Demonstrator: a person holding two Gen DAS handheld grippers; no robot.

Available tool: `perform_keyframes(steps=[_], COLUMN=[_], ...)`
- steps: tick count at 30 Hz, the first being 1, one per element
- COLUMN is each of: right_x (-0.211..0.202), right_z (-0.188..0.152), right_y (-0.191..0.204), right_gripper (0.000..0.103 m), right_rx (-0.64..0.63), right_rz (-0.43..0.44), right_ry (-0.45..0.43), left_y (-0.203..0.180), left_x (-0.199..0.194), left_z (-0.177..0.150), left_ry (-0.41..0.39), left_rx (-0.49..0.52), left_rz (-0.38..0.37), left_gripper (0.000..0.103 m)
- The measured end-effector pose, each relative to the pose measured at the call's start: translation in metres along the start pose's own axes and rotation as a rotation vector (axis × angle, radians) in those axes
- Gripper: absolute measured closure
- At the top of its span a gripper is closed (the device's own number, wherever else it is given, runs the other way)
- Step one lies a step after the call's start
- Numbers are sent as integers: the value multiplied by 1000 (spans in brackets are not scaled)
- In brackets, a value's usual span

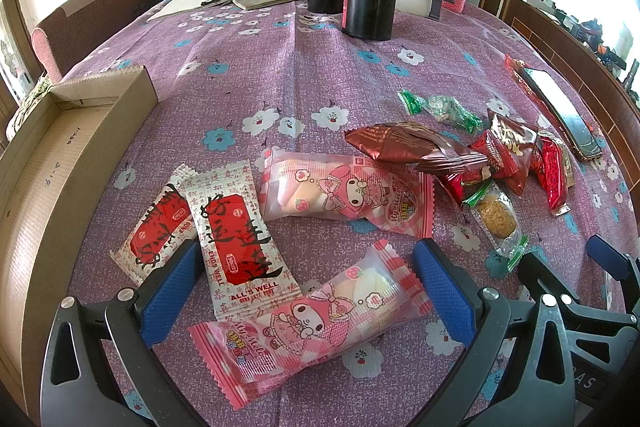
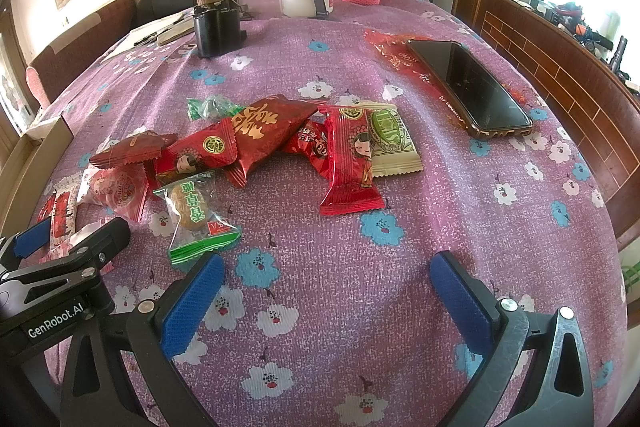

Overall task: Organize snacks
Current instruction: 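Grasp a white red-printed packet with the right tool while the left grasps another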

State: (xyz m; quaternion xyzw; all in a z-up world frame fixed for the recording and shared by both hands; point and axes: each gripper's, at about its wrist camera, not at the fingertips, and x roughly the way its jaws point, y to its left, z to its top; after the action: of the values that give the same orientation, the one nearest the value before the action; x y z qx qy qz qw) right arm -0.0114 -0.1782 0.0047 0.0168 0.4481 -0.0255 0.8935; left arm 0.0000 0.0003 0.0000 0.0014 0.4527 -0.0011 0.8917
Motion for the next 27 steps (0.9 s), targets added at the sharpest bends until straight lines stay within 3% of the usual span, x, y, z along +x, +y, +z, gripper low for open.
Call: perform_keyframes(steps=[11,15,18,22,24,26,27], right_x=[0,0,-7,0,4,4,3], right_z=[-1,1,2,3,4,4,3], right_y=[1,-1,-13,2,2,1,2], right_gripper=[0,0,0,0,0,0,0], right_rx=[-1,-49,-14,-76,-62,-64,-63], right_rz=[6,63,103,27,36,38,34], right_ry=[1,44,63,78,82,80,78], left_y=[-1,1,1,1,6,14,19], left_x=[1,-2,-7,-11,-18,-38,-59], left_z=[2,-2,-8,-10,-12,-13,-11], left_ry=[20,58,75,134,151,102,40], left_rx=[18,65,69,79,55,26,24], left_rz=[-18,-51,-44,-55,-93,-142,-153], left_gripper=[0,0,0,0,0,0,0])
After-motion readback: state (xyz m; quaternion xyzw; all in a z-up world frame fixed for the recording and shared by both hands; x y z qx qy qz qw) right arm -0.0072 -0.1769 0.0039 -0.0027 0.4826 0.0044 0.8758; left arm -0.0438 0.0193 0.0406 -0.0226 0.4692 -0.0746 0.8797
